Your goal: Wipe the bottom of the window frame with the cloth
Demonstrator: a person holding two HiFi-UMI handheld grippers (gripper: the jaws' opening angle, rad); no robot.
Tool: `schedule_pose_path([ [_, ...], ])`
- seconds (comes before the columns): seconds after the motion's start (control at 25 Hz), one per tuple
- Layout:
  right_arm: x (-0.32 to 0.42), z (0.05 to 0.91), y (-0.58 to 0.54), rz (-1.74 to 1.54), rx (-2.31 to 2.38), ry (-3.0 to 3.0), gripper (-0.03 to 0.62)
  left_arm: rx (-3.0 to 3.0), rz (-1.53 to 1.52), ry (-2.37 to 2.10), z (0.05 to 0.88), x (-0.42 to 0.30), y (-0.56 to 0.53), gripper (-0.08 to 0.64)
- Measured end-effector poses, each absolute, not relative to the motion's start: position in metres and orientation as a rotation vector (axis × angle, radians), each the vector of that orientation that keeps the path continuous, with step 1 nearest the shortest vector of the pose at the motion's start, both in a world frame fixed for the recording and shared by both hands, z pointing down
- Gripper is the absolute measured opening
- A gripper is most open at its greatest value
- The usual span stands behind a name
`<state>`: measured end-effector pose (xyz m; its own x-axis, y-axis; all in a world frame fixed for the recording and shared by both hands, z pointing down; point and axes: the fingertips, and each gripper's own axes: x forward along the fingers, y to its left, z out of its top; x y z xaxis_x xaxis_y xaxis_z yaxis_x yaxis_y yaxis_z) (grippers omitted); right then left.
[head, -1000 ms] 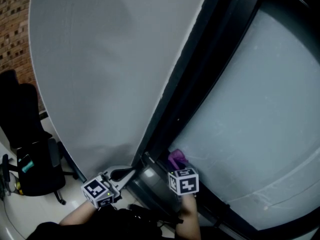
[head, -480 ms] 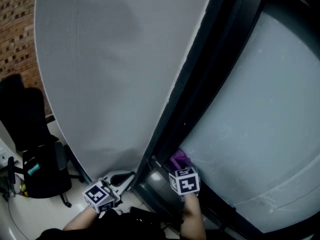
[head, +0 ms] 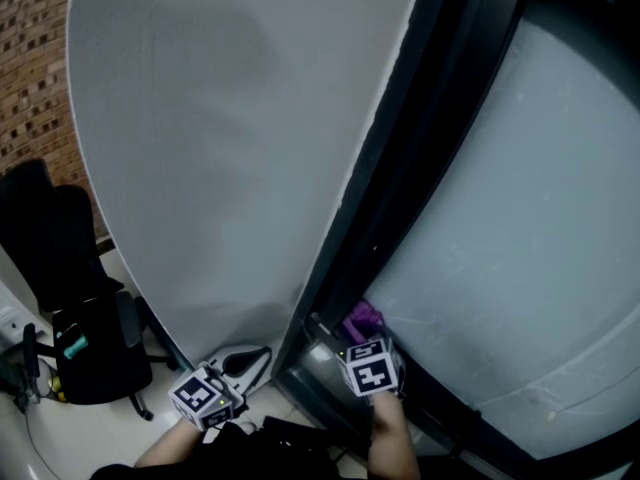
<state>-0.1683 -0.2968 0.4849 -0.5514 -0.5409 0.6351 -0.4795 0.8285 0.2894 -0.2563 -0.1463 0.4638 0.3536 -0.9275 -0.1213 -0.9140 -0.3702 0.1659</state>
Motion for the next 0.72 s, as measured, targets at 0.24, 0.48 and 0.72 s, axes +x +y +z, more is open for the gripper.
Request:
schedule_pose_path([
  [0.24, -0.167, 0.494, -0.267, -0.155, 0.632, -2.288, 0.066, 2.582, -0.291, -1.640, 0.464, -0.242, -0.152, 0.000],
  [0.48, -0.158, 0.495, -0.244, -0.059, 0.601, -2.358, 0.066, 2.641, -0.253, -1.535, 0.459, -0.225, -0.158, 0.000],
  [0.72, -0.147, 0.497, -0.219, -0.129, 0.514, -2.418, 0.066, 2.677, -0.231, -1.484, 0.451, -0.213, -0.162, 0.000],
])
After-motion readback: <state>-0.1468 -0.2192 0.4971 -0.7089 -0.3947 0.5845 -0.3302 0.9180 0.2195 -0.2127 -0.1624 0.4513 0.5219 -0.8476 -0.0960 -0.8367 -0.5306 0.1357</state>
